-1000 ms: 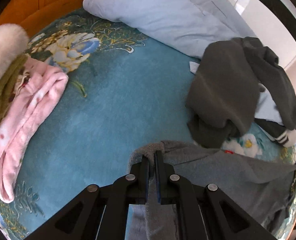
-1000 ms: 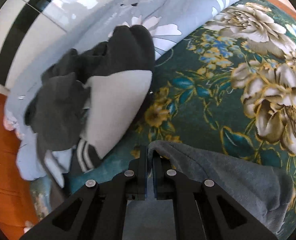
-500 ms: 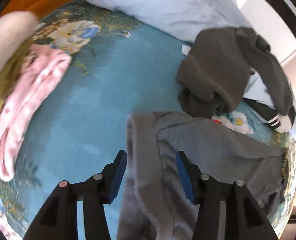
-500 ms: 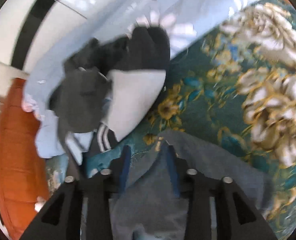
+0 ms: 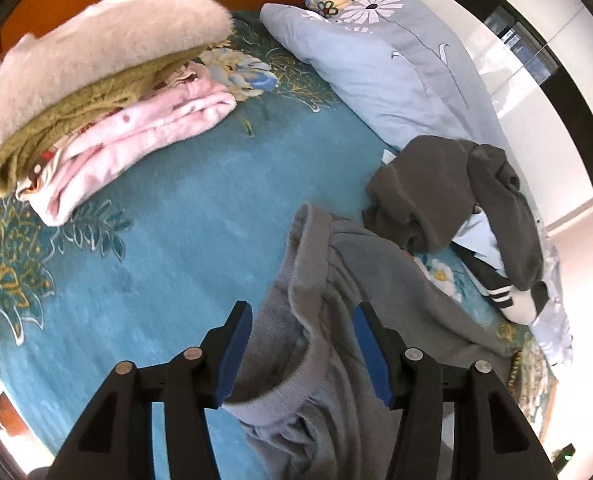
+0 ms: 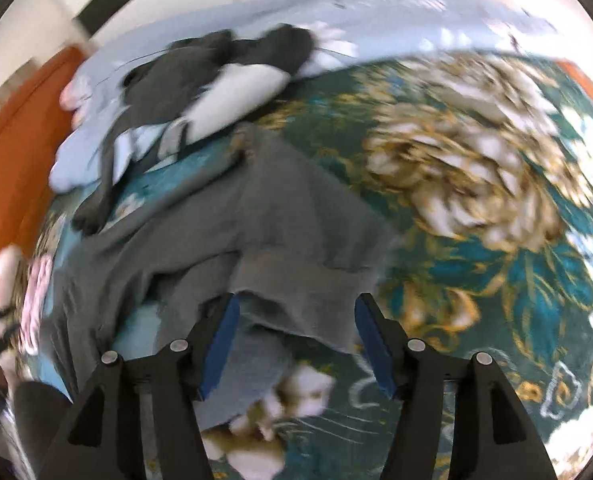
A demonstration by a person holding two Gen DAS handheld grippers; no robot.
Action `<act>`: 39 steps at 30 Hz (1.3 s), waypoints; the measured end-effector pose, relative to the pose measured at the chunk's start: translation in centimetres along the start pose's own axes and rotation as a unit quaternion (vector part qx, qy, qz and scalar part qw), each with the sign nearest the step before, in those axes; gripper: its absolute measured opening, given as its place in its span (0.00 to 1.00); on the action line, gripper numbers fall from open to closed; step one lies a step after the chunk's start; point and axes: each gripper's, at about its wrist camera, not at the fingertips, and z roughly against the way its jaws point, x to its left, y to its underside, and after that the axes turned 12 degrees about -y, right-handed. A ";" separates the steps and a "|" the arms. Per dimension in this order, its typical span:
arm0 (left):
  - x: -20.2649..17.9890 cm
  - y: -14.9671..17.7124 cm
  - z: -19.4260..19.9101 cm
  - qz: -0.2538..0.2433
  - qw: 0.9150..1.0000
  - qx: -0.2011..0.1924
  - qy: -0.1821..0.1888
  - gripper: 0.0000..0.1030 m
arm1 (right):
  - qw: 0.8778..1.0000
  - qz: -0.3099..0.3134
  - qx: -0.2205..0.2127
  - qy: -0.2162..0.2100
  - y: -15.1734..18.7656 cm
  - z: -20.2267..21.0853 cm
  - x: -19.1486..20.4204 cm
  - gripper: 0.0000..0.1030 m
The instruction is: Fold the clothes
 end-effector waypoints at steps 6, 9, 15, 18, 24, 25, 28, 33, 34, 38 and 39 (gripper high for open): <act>-0.5 0.5 1.9 -0.001 1.000 -0.018 0.012 0.56 | 1.000 -0.015 0.017 0.011 -0.5 -3.5 0.0 0.69; 0.2 0.9 2.0 0.004 1.000 -0.015 0.005 0.56 | 0.998 -0.048 0.024 0.030 -1.0 -3.8 -1.3 0.21; 1.9 1.8 1.4 0.008 1.000 -0.004 -0.015 0.56 | 0.997 -0.046 -0.016 0.062 -5.7 0.3 -4.3 0.04; 2.7 2.2 1.1 0.016 1.000 0.002 -0.016 0.56 | 0.992 -0.050 -0.054 0.105 -9.9 2.9 -6.7 0.04; 3.7 3.0 0.7 0.020 0.999 0.022 -0.021 0.56 | 0.975 -0.087 -0.088 0.184 -17.4 4.0 -11.3 0.04; 3.8 3.1 0.7 0.021 0.999 0.023 -0.020 0.56 | 0.973 -0.095 -0.089 0.192 -18.2 3.6 -11.7 0.04; 4.3 3.5 1.0 0.026 0.999 0.020 -0.011 0.56 | 0.970 -0.120 -0.097 0.189 -19.7 2.7 -12.3 0.04; 5.2 4.7 0.1 0.025 0.999 0.040 0.007 0.60 | 0.969 -0.146 -0.118 0.161 -20.1 3.3 -11.2 0.41; 5.3 4.9 -0.4 0.022 0.999 0.049 0.011 0.61 | 0.970 -0.143 -0.124 0.152 -19.7 3.6 -10.6 0.44; 5.3 5.7 -3.1 0.000 0.997 0.082 0.010 0.61 | 0.987 -0.113 -0.083 0.079 -15.0 3.1 -8.2 0.44; 4.9 5.9 -4.0 -0.021 0.996 0.089 0.000 0.61 | 0.990 -0.112 -0.060 0.061 -13.1 2.5 -7.8 0.44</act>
